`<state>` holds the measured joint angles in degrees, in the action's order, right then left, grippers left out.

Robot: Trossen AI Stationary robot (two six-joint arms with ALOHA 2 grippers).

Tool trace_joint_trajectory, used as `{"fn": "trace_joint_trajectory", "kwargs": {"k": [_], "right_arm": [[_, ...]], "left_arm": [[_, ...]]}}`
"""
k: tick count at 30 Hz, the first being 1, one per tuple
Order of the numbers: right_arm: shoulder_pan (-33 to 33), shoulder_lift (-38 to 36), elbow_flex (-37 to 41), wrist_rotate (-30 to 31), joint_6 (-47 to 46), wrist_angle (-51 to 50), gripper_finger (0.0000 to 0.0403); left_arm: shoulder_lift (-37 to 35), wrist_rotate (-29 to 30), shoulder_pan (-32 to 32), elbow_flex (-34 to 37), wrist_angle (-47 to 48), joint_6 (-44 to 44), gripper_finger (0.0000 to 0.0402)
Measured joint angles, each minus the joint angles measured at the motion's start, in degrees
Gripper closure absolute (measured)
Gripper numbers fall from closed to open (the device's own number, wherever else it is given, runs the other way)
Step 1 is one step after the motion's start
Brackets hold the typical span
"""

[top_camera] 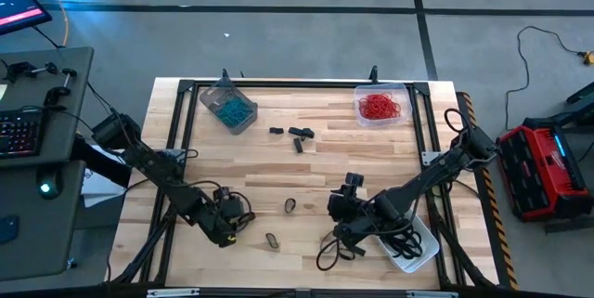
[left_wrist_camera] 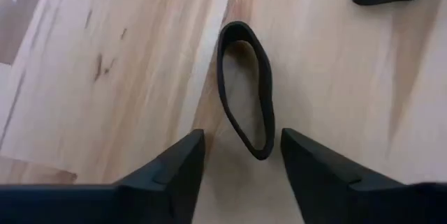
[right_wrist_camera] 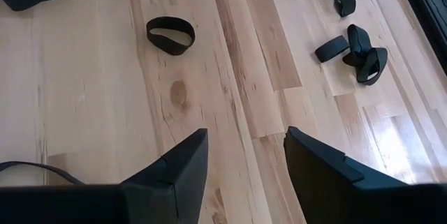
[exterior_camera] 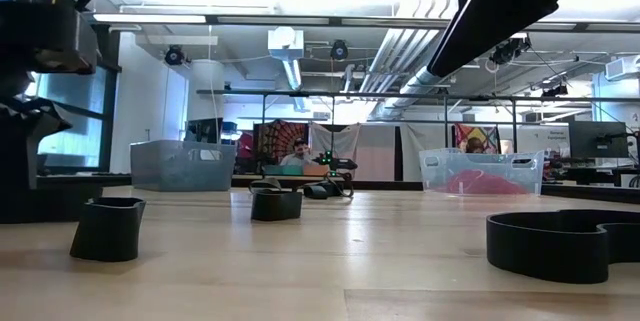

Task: Sort rubber bands into baskets
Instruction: Put the black rubber band into the white bin

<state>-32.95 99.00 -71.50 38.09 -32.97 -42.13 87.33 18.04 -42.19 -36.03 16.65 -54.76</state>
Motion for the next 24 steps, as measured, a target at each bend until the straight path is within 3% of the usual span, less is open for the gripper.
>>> {"fn": "trace_joint_trajectory", "kwargs": {"k": [9,14,19,24], "right_arm": [[-0.07,0.00,0.00,0.02,-0.67,2.22,0.0224],[-0.02,0.44,0.00,1.76,4.00,12.04,0.0224],[1.57,0.52,0.02,3.13,11.01,19.78,0.0224],[4.01,0.52,0.02,0.22,16.83,23.50,0.0224]], "left_arm": [[-0.35,5.74,0.52,-0.02,-1.39,6.35,0.0387],[-0.35,10.90,3.45,-0.04,-8.32,13.96,0.0392],[-0.38,16.44,7.39,-0.07,-19.96,26.98,0.0398],[-0.40,17.16,11.91,-0.11,-32.15,41.10,0.0400]]}}
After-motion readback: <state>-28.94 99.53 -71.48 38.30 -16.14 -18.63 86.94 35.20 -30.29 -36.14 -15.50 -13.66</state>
